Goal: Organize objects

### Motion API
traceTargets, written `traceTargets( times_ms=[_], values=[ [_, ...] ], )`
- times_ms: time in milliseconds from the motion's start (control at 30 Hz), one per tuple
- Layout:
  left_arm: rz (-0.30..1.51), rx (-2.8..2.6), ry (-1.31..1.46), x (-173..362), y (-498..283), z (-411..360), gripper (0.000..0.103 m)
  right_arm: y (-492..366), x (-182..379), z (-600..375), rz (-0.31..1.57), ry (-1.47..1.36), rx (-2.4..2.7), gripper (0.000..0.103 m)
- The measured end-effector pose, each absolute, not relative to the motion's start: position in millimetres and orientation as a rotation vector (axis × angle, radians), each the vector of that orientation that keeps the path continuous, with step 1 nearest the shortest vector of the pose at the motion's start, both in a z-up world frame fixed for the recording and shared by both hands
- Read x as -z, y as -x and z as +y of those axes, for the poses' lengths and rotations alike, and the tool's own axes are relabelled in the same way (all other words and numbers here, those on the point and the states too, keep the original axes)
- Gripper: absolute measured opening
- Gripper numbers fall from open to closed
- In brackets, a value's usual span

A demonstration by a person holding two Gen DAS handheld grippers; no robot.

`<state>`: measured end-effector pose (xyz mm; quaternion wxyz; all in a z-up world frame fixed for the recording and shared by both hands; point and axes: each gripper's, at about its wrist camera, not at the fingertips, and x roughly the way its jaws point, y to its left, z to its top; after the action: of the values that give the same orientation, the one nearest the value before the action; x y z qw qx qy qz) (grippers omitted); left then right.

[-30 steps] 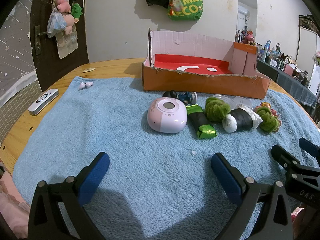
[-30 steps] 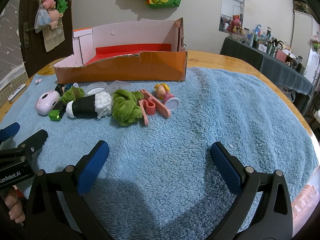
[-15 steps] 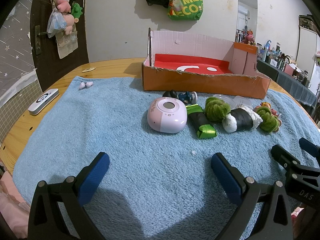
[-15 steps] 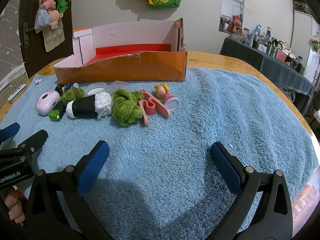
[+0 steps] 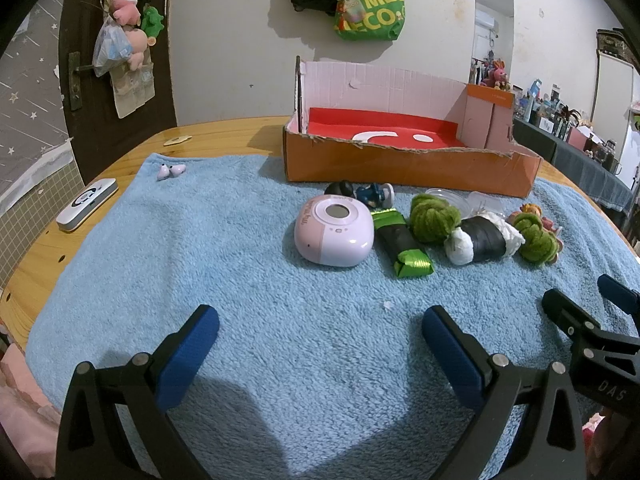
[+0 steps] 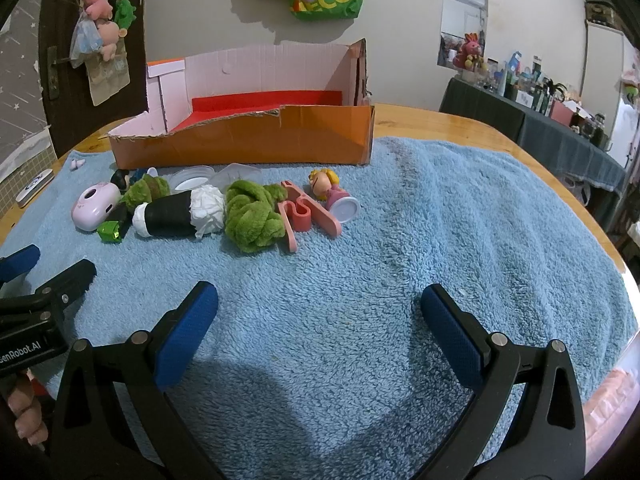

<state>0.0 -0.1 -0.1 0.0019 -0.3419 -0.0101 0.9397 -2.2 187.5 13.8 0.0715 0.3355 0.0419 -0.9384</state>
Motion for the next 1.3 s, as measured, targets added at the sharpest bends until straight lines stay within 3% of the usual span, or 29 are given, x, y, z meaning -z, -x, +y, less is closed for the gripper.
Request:
traceTargets(
  times_ms=[500, 933, 1300],
  values=[
    [-0.1, -2.895, 1.078, -20, 12, -12, 0.103, 17, -29, 189, 0.107, -0.998, 2.788, 0.103],
    [0.013, -2.754, 1.18, -42, 56, -20, 0.103, 70, -70, 205, 0.085, -0.981, 2.772, 0.103],
    [0.112, -2.651, 1.353, -26, 79, -29, 0.103, 105, -52, 214, 0.144, -1.158, 2.689, 0.103]
  ],
)
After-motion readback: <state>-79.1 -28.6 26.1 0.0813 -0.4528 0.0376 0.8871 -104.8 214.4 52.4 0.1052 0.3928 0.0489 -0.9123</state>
